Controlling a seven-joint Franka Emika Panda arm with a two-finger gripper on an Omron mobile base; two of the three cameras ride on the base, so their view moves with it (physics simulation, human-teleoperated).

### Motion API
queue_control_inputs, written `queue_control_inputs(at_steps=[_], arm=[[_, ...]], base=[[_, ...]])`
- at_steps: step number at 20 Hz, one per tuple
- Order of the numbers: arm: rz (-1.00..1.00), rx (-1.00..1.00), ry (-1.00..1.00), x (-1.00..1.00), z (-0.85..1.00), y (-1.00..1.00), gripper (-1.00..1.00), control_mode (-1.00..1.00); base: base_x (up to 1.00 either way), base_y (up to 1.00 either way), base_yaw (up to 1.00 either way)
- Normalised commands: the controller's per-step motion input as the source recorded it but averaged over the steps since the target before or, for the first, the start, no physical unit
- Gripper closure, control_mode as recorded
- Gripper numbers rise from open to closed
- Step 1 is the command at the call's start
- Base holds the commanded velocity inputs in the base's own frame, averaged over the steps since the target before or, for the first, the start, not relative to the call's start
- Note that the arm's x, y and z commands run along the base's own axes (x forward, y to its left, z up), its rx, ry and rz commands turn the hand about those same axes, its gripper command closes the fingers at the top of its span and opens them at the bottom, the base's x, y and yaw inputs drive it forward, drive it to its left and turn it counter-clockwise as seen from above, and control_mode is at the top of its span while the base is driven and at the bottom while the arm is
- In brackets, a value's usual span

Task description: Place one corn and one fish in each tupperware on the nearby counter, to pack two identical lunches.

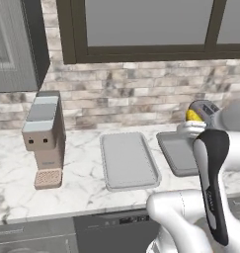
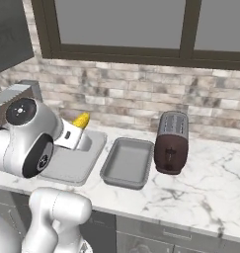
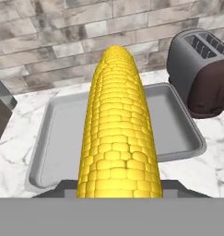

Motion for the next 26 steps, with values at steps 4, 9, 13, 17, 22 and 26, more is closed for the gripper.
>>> queue_control_inputs(at_steps=[4, 9, 13, 17, 22, 26], arm=[[0.00, 0.00, 0.34, 0.90, -0.43, -0.38, 1.00, -1.00], [0.01, -0.01, 0.11, 0.76, -0.70, -0.77, 1.00, -1.00], [0.06, 0.00, 0.00, 0.94, -0.98, -0.84, 1.00, -1.00], [0.04, -0.06, 0.06, 1.00, -0.85, -0.24, 1.00, -1.00], [0.00, -0.08, 0.18, 0.52, -0.40, 0.01, 1.00, -1.00], [0.01, -0.06, 0.21, 0.19, -0.68, -0.01, 1.00, -1.00]], base=[[0.00, 0.00, 0.00], [0.00, 0.00, 0.00], [0.00, 0.00, 0.00], [0.00, 0.00, 0.00], [0.00, 0.00, 0.00], [0.00, 0.00, 0.00]])
